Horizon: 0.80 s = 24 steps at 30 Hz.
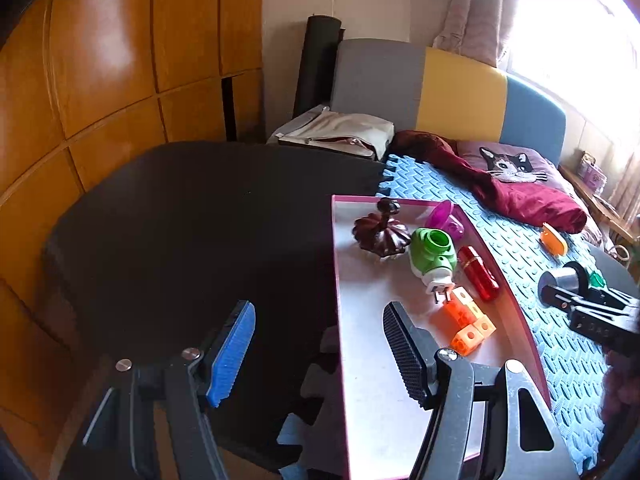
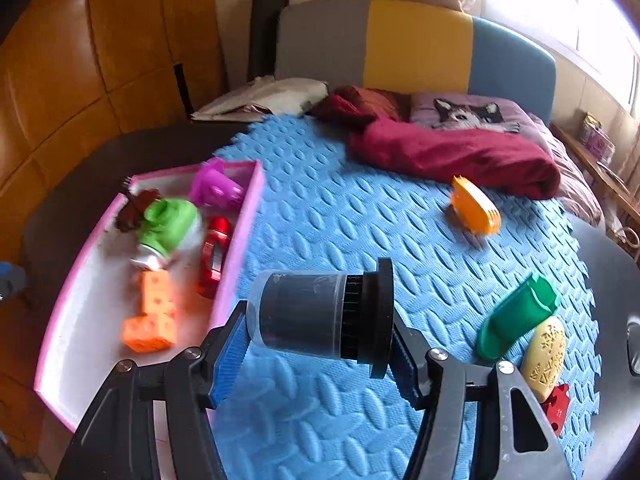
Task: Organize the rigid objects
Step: 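Carry the grey-black cylinder into the tray and open the right gripper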
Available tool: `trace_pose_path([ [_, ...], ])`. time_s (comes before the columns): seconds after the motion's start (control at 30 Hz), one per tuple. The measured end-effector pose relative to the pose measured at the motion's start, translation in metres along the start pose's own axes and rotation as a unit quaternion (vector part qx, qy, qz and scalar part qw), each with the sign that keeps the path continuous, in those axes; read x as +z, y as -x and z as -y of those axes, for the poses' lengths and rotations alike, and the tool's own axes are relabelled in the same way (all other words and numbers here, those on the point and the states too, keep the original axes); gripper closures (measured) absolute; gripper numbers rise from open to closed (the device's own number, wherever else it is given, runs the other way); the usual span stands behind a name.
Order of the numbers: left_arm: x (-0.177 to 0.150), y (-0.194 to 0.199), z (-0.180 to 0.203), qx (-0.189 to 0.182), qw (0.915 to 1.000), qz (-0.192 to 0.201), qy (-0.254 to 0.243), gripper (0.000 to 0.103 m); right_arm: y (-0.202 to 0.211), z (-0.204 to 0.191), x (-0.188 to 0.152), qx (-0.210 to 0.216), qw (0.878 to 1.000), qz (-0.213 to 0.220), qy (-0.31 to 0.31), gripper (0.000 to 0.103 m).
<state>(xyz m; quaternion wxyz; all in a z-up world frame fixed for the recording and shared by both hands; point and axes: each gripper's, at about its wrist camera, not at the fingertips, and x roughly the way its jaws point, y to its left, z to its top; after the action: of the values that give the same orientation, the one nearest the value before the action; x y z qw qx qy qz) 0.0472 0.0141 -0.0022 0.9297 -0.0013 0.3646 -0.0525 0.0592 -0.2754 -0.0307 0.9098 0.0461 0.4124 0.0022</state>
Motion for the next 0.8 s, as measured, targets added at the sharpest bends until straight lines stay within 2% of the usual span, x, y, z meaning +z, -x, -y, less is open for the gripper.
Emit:
trace_pose_path([
  [0.13, 0.001, 0.0, -0.015, 0.011, 0.9998, 0.001, 0.016, 0.035, 0.01, -0.027, 0.013, 0.04, 0.999, 0.013, 0.027, 0.04],
  [0.2, 0.001, 0.001, -0.022, 0.017, 0.9996, 0.004, 0.023, 0.035, 0.011, -0.046, 0.02, 0.074, 0.996, 0.012, 0.047, 0.04],
  [0.3, 0.002, 0.002, -0.032, 0.025, 0.9991, 0.004, 0.034, 0.035, 0.009, -0.08, 0.027, 0.113, 0.99, 0.01, 0.089, 0.04],
  [0.4, 0.002, 0.0, -0.042, 0.032, 0.9985, 0.004, 0.044, 0.036, 0.0, -0.116, 0.03, 0.132, 0.983, 0.001, 0.13, 0.04],
  [0.57, 0.001, -0.003, -0.052, 0.037, 0.9979, -0.001, 0.054, 0.035, -0.034, -0.163, 0.029, 0.134, 0.976, -0.032, 0.169, 0.04],
  [0.8, 0.0, -0.003, -0.055, 0.04, 0.9977, 0.002, 0.054, 0.035, -0.07, -0.18, 0.029, 0.128, 0.978, -0.061, 0.151, 0.039],
])
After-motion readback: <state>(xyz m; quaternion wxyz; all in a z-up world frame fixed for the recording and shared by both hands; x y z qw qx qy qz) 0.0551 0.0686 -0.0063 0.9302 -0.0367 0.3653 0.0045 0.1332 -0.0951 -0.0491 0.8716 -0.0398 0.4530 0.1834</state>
